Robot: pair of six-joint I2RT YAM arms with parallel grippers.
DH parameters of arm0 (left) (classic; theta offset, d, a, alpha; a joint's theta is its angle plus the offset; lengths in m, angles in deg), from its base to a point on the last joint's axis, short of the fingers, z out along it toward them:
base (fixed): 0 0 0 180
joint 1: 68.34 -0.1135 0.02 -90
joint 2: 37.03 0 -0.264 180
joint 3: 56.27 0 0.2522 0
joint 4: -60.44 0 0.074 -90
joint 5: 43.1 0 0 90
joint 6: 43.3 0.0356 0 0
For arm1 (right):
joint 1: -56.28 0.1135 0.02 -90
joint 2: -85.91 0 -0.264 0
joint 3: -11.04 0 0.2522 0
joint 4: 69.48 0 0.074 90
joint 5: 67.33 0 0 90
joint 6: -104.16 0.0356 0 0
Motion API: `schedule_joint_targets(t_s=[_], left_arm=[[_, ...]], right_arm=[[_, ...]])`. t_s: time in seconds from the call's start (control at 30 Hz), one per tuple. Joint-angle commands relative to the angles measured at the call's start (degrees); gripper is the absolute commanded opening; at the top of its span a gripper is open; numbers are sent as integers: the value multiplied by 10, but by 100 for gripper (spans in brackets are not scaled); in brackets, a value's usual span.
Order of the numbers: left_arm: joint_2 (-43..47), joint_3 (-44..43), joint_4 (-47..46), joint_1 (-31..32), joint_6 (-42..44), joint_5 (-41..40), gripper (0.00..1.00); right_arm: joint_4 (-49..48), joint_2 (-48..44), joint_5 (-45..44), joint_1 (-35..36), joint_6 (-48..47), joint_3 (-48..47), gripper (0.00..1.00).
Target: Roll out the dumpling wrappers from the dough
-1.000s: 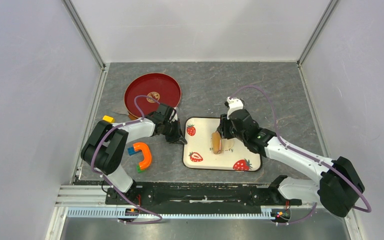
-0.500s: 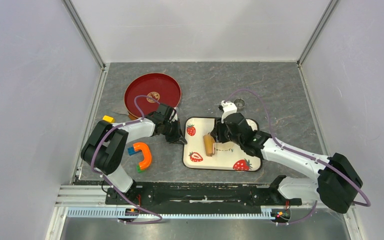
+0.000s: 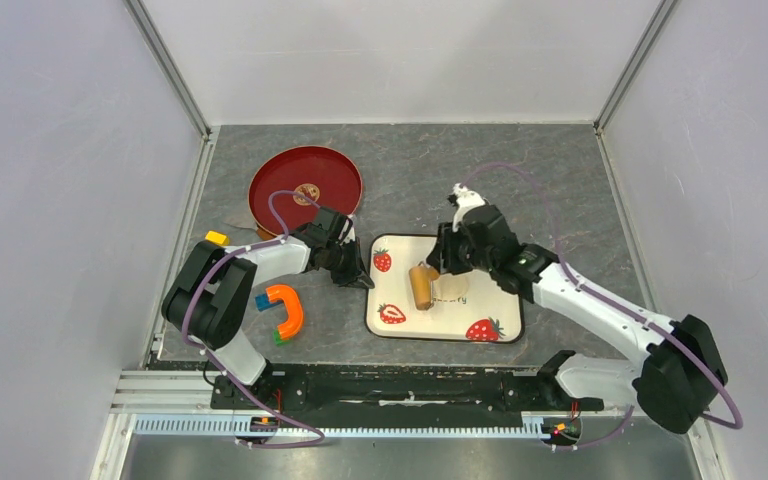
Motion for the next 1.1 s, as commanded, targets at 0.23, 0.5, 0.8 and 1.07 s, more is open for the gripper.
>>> schedule_joint_targets(t_s=[0.23,0.5,0.8,1.07], left_arm=[[-53,35,48,7,39,-93,2],[-54,35,48,7,40,-93,2],[-55,34,48,7,41,-90,2],[-61,31,48,7,42,-89,2]], right_arm=[[30,-98,125,-241,-28,-1,0],[74,-135,188,-471,-91,15,0],[95,-128,193,-619,-133,56,0],[114,-101,174,-643,-162,72,0]])
